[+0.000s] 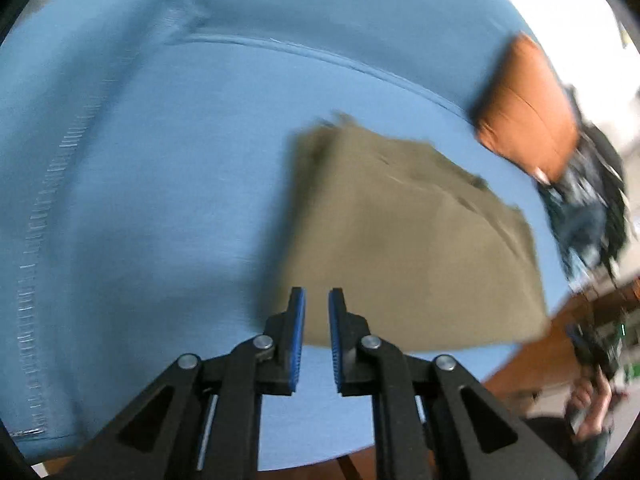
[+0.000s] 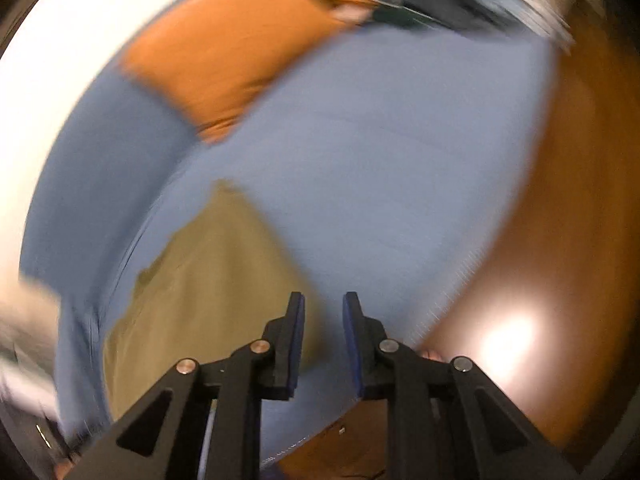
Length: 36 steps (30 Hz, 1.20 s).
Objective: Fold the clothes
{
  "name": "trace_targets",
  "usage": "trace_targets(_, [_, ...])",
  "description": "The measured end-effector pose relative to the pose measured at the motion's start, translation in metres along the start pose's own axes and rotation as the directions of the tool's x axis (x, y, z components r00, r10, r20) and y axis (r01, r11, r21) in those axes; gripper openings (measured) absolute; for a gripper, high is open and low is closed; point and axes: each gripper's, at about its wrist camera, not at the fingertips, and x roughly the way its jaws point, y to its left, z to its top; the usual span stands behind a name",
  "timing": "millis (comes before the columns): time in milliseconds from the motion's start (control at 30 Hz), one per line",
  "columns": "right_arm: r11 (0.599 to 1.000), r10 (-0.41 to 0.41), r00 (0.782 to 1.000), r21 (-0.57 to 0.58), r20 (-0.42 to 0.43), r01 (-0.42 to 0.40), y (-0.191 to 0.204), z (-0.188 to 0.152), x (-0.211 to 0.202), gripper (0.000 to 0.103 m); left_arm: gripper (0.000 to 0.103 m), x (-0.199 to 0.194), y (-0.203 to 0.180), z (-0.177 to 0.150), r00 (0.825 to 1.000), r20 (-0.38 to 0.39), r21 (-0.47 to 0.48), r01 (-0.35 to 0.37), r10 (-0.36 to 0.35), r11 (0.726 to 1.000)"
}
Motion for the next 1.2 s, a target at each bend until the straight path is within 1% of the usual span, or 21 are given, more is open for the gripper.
trace_targets(67, [0.986,0.051,0.996,-0.155,-0.068,-0.061,0.04,0.0,0.019,0.019,0.013,0.007,-0.006,0.002,1.0,-0.027,0.01,-0.012,0.012,1.0])
trace_targets(133, [0.97,-0.019,0.984,-0.241,-0.179,-0.025,0.056,-0.008,0.048,0.019,0.012,0.015,-0.012,0.003,0.998,-0.054,0.02,-0.023,0.024,1.0])
trace_targets(167, [0.958,-0.136,0.952,-0.283,-0.274,0.056,0.059,-0.016,0.076,0.019,0.011,0.019,-0.016,0.004,0.997,-0.067,0.026,-0.029,0.031,0.999])
trace_targets(200, [0.947,-0.222,0.915,-0.299,-0.337,0.119,0.057,-0.022,0.094,0.017,0.011,0.022,-0.019,0.005,0.996,-0.08,0.031,-0.035,0.037,0.999])
trace_targets(233, [0.949,-0.249,0.895,-0.278,-0.37,0.149,0.053,-0.022,0.104,0.016,0.011,0.026,-0.022,0.005,0.995,-0.094,0.037,-0.04,0.043,0.999])
trace_targets(300, [0.977,-0.177,0.924,-0.171,-0.339,0.124,0.053,-0.007,0.096,0.016,0.012,0.031,-0.028,0.008,0.992,-0.113,0.047,-0.048,0.053,0.998])
trace_targets(333, [0.984,-0.142,0.946,-0.15,-0.292,0.101,0.056,0.003,0.088,0.016,0.017,0.019,-0.032,0.021,0.998,-0.065,0.046,-0.023,0.026,0.999])
trace_targets(367, [0.986,-0.12,0.965,-0.141,-0.231,0.089,0.061,0.014,0.08,0.017,0.025,0.013,-0.036,0.035,0.999,-0.045,0.045,0.011,-0.009,0.999])
trace_targets(400, [0.987,-0.11,0.98,-0.135,-0.166,0.088,0.065,0.026,0.071,0.018,0.029,0.008,-0.04,0.05,0.999,-0.025,0.045,0.047,-0.046,0.998])
trace_targets(467, [0.99,-0.075,0.994,-0.122,-0.082,0.065,0.073,0.045,0.065,0.018,0.043,0.011,-0.045,0.088,0.993,-0.014,0.057,0.119,-0.118,0.991])
trace_targets(500, [0.993,-0.048,0.997,-0.109,-0.055,0.041,0.076,0.054,0.064,0.018,0.046,0.019,-0.046,0.104,0.992,-0.022,0.061,0.129,-0.128,0.99])
trace_targets(567, [0.995,-0.013,0.999,-0.095,-0.035,0.009,0.082,0.073,0.072,0.018,0.046,0.038,-0.041,0.132,0.993,-0.025,0.062,0.118,-0.116,0.991])
trace_targets(633, [0.994,-0.017,0.999,-0.106,-0.027,0.014,0.084,0.085,0.079,0.018,0.047,0.051,-0.031,0.141,0.993,-0.025,0.043,0.115,-0.114,0.992])
trace_targets(700, [0.991,-0.035,0.999,-0.13,-0.017,0.032,0.08,0.077,0.071,0.018,0.045,0.064,-0.028,0.148,0.993,-0.032,0.029,0.118,-0.118,0.993])
trace_targets(733, [0.987,-0.05,0.999,-0.151,-0.016,0.047,0.077,0.083,0.075,0.018,0.045,0.069,-0.03,0.151,0.992,-0.039,0.024,0.122,-0.121,0.992])
trace_targets(900, [0.976,-0.067,0.997,-0.211,-0.038,0.058,0.081,0.101,0.112,0.02,0.045,0.098,-0.037,0.166,0.987,-0.075,-0.001,0.14,-0.139,0.99])
trace_targets(933, [0.972,-0.079,0.996,-0.226,-0.038,0.068,0.084,0.104,0.115,0.03,0.045,0.103,-0.038,0.169,0.986,-0.082,-0.006,0.143,-0.143,0.99])
trace_targets(1000, [0.967,-0.074,0.996,-0.247,-0.042,0.062,0.089,0.109,0.122,0.045,0.045,0.115,-0.041,0.175,0.984,-0.096,-0.016,0.15,-0.15,0.989])
trace_targets(1067, [0.964,-0.052,0.997,-0.263,-0.051,0.037,0.094,0.115,0.13,0.047,0.045,0.119,-0.044,0.178,0.985,-0.086,-0.007,0.151,-0.151,0.988])
trace_targets(1133, [0.959,-0.059,0.996,-0.281,-0.07,0.037,0.1,0.12,0.142,0.062,0.045,0.117,-0.047,0.179,0.987,-0.057,0.016,0.149,-0.148,0.989])
trace_targets(1200, [0.954,-0.072,0.992,-0.298,-0.103,0.038,0.105,0.121,0.157,0.062,0.045,0.115,-0.05,0.181,0.989,-0.028,0.039,0.145,-0.144,0.989])
